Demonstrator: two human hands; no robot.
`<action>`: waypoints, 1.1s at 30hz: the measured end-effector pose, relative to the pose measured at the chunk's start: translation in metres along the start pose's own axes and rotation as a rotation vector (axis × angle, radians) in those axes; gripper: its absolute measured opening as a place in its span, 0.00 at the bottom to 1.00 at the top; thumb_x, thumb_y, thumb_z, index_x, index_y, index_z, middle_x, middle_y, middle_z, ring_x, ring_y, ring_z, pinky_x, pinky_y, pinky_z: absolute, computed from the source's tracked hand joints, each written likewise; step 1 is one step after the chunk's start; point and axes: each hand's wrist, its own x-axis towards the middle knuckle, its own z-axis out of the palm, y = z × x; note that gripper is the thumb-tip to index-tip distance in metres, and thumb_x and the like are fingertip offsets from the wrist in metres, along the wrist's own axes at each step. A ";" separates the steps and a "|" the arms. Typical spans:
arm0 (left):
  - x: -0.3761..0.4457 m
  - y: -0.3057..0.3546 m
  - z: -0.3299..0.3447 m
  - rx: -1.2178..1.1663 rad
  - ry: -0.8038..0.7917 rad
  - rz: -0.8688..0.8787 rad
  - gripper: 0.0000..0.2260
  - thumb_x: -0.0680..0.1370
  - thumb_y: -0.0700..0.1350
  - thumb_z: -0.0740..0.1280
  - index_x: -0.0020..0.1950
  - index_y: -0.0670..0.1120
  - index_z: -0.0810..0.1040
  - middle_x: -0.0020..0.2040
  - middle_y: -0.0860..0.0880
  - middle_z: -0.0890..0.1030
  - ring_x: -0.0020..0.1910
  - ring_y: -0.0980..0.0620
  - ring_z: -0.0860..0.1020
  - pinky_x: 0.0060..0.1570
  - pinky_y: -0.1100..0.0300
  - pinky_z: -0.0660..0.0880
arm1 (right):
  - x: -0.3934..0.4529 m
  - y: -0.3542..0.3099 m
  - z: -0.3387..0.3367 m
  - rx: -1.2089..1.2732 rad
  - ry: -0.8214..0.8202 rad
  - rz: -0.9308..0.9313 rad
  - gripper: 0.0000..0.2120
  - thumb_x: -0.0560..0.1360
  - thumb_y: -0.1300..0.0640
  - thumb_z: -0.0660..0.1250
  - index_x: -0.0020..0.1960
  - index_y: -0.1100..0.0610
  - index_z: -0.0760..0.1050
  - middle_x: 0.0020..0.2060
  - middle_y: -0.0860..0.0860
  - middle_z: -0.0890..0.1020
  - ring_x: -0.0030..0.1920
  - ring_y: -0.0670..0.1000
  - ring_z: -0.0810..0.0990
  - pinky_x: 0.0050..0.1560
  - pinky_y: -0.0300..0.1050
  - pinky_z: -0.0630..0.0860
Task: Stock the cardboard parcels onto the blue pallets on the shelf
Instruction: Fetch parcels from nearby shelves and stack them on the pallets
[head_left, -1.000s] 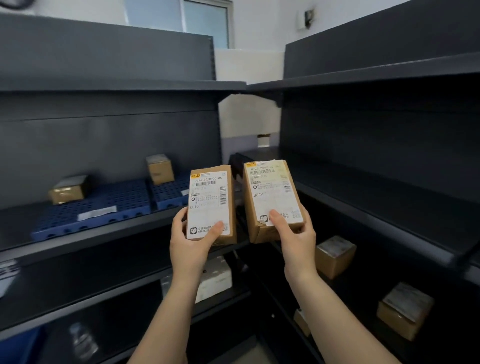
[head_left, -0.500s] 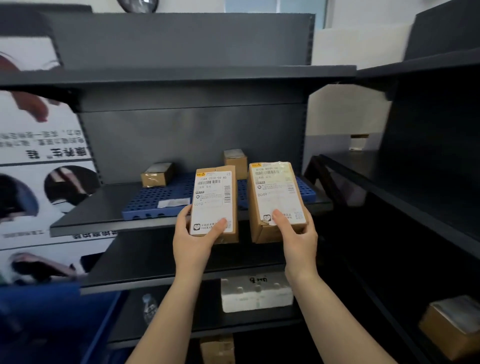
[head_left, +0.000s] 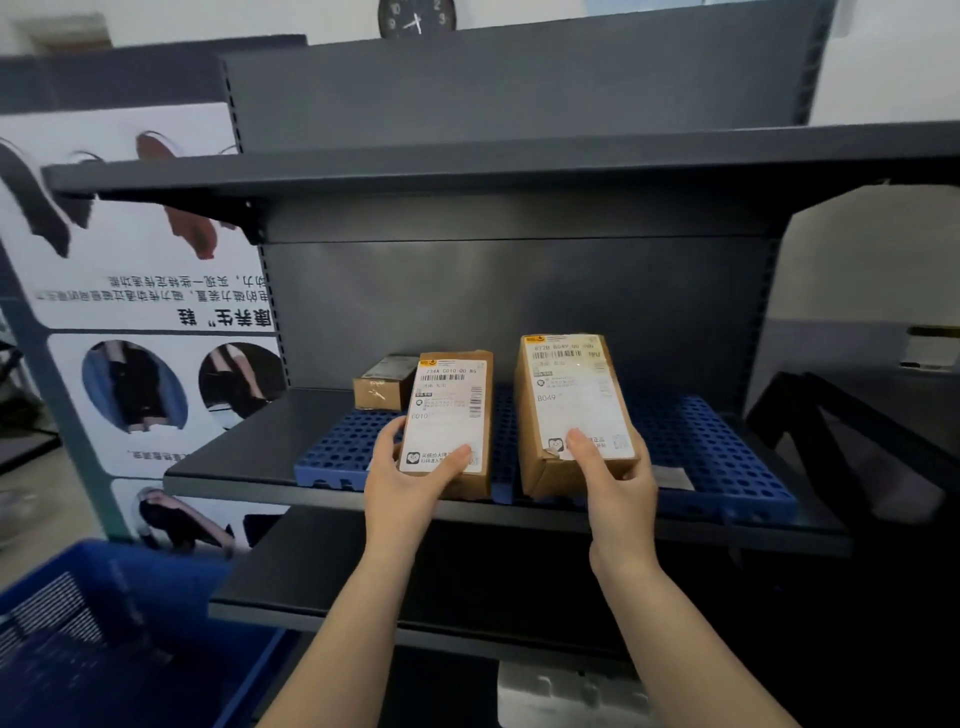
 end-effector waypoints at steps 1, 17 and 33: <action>0.008 -0.002 0.002 0.006 0.006 -0.006 0.31 0.67 0.48 0.76 0.65 0.54 0.66 0.56 0.55 0.73 0.56 0.53 0.74 0.55 0.55 0.74 | 0.007 0.004 0.004 0.007 -0.002 0.014 0.28 0.69 0.54 0.74 0.67 0.49 0.69 0.58 0.46 0.79 0.59 0.46 0.77 0.53 0.40 0.75; 0.152 -0.045 0.009 0.133 -0.098 -0.080 0.29 0.68 0.50 0.76 0.66 0.49 0.69 0.50 0.56 0.78 0.45 0.60 0.75 0.41 0.70 0.68 | 0.077 0.056 0.094 -0.025 0.072 0.071 0.21 0.69 0.56 0.74 0.60 0.47 0.74 0.51 0.42 0.81 0.51 0.40 0.79 0.44 0.33 0.73; 0.203 -0.075 0.000 0.884 -0.408 0.477 0.24 0.74 0.59 0.65 0.68 0.51 0.70 0.67 0.51 0.71 0.65 0.48 0.67 0.62 0.53 0.68 | 0.101 0.092 0.127 -0.054 0.194 0.060 0.15 0.68 0.55 0.75 0.49 0.41 0.74 0.48 0.41 0.81 0.52 0.41 0.79 0.52 0.38 0.74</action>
